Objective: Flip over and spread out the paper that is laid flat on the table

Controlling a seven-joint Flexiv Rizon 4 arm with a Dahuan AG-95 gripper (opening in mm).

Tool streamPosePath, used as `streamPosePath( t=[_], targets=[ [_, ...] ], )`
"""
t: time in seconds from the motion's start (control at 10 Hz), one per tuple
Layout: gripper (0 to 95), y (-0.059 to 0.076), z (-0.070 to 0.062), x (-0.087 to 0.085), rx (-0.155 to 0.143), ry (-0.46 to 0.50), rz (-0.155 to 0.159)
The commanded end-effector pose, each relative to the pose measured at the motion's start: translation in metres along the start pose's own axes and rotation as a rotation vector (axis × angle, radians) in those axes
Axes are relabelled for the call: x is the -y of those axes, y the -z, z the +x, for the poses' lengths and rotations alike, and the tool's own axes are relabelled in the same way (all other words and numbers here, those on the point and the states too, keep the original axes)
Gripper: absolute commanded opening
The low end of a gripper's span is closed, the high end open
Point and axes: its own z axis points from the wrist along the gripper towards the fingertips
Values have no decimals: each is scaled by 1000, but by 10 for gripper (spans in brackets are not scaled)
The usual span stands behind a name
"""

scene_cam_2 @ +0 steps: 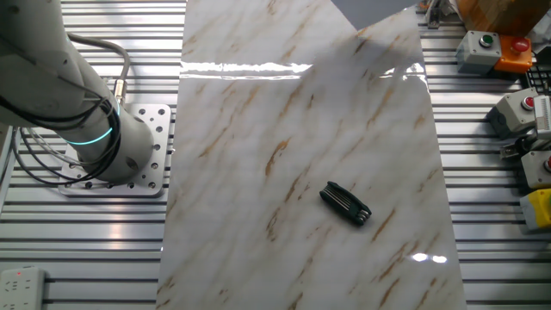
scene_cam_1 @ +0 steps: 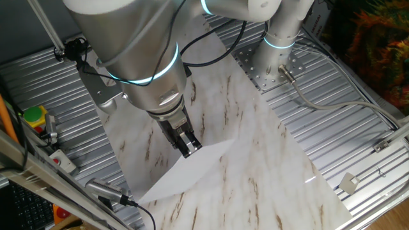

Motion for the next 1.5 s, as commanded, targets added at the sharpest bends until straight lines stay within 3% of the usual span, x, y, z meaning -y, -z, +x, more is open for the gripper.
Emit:
streamPosePath(
  t=[0.1,0.5,0.9,1.5],
  targets=[
    [0,-1,1,1,2,5,-20],
    [0,-12,-1,7,9,29,-34],
    [0,-22,-1,11,6,76,8],
    [0,-4,1,3,-4,61,3]
  ],
)
